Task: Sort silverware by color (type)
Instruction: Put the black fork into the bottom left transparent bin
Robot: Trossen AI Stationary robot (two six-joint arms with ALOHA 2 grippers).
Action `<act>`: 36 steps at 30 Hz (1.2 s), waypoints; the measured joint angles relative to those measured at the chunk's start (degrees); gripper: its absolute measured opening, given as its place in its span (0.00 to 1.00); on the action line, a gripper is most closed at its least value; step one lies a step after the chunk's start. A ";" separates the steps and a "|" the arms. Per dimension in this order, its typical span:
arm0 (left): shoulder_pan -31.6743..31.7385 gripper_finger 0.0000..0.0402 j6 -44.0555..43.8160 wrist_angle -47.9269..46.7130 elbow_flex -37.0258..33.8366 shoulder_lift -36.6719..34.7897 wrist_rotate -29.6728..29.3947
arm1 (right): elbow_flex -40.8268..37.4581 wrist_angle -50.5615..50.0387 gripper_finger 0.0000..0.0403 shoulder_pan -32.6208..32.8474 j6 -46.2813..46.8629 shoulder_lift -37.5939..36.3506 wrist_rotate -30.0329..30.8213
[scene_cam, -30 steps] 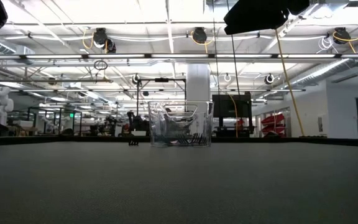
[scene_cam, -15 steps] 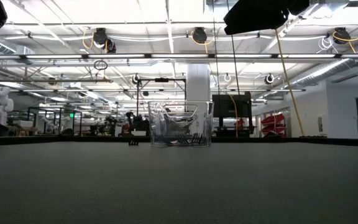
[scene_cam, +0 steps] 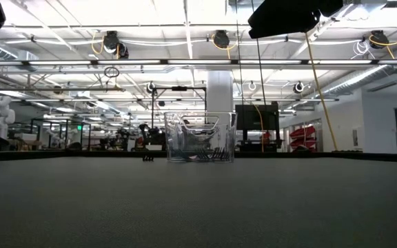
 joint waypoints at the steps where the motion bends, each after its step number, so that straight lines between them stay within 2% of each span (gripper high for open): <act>1: 0.27 0.26 0.00 0.00 0.00 0.00 0.00 | 0.00 0.00 0.60 0.00 -0.01 0.00 0.00; 22: 6.20 0.26 0.24 0.04 0.02 -0.21 -0.07 | 0.00 0.00 0.60 -0.01 0.00 0.00 0.00; 36: 11.54 0.26 7.65 0.09 0.11 -3.57 0.52 | 0.00 0.00 0.60 -0.02 0.00 0.00 0.00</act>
